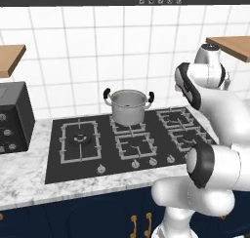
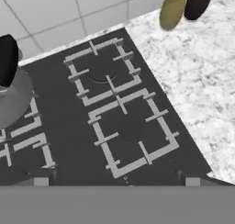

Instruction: Put the avocado and eggplant in the pot. Retrieve the spatula and lightly stir the vegetables in the pot.

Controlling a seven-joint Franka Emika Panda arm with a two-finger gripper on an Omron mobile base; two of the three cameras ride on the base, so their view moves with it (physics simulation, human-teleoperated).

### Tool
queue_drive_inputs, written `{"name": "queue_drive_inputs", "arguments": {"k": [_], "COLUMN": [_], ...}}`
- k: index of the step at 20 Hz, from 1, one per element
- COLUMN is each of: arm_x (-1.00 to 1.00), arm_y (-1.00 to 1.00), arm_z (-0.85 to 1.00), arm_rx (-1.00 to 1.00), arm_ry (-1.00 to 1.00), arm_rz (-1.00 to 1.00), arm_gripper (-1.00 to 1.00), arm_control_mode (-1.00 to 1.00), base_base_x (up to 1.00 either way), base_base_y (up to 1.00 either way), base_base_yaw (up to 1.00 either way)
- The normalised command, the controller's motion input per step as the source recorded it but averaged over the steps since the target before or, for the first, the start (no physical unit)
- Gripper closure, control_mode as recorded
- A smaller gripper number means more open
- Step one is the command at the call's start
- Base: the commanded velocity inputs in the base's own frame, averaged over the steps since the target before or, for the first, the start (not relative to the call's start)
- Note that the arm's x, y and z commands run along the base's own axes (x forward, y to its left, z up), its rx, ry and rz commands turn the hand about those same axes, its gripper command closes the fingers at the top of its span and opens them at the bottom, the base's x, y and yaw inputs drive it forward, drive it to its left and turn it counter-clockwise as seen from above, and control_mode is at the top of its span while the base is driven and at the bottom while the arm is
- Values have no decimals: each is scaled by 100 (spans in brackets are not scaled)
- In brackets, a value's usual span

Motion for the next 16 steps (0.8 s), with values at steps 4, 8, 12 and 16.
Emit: {"name": "queue_drive_inputs", "arguments": {"k": [4,8,12,16], "arm_x": [-18,-1,0,0], "arm_y": [-100,-100,-100,-100], "arm_z": [-21,-31,-36,-30], "arm_rx": [10,8,6,9], "arm_ry": [19,23,21,16], "arm_rz": [-30,-30,-27,-12], "arm_gripper": [-100,-100,-100,-100], "arm_control_mode": [-100,-100,-100,-100], "base_base_x": [0,0,0,0], "base_base_y": [0,0,0,0], "base_base_yaw": [0,0,0,0]}}
